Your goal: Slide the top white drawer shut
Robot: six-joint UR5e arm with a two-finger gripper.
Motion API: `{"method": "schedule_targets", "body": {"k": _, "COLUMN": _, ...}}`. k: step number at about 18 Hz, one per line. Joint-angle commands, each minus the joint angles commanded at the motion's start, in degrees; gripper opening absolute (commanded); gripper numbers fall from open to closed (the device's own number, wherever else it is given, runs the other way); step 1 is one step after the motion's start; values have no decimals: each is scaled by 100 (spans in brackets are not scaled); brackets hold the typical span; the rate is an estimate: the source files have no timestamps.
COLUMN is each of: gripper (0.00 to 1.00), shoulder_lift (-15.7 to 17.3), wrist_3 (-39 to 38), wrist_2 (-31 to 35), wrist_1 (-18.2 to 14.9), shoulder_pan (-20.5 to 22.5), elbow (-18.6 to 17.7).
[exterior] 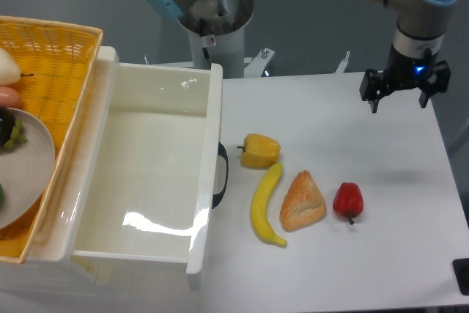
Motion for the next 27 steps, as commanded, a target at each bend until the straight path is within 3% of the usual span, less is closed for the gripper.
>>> {"method": "schedule_targets", "body": {"k": 6, "gripper": 100, "shoulder_lift": 0, "wrist_3": -52, "wrist_2": -360, "wrist_1": 0, "shoulder_pan": 61, "elbow": -27}}
{"method": "schedule_targets", "body": {"k": 16, "gripper": 100, "shoulder_lift": -26, "wrist_3": -782, "wrist_2": -518, "wrist_1": 17, "shoulder_pan": 79, "elbow": -35}}
{"method": "schedule_targets", "body": {"k": 20, "gripper": 100, "shoulder_lift": -114, "wrist_3": -1080, "wrist_2": -773, "wrist_1": 333, "shoulder_pan": 79, "elbow": -62}}
{"method": "schedule_targets", "body": {"k": 22, "gripper": 100, "shoulder_lift": -167, "wrist_3": -1579, "wrist_2": -1192, "wrist_1": 692, "shoulder_pan": 97, "elbow": -62}}
{"method": "schedule_targets", "body": {"k": 27, "gripper": 100, "shoulder_lift": -299, "wrist_3": -1731, "wrist_2": -1230, "wrist_1": 756, "shoulder_pan": 18, "elbow": 79}}
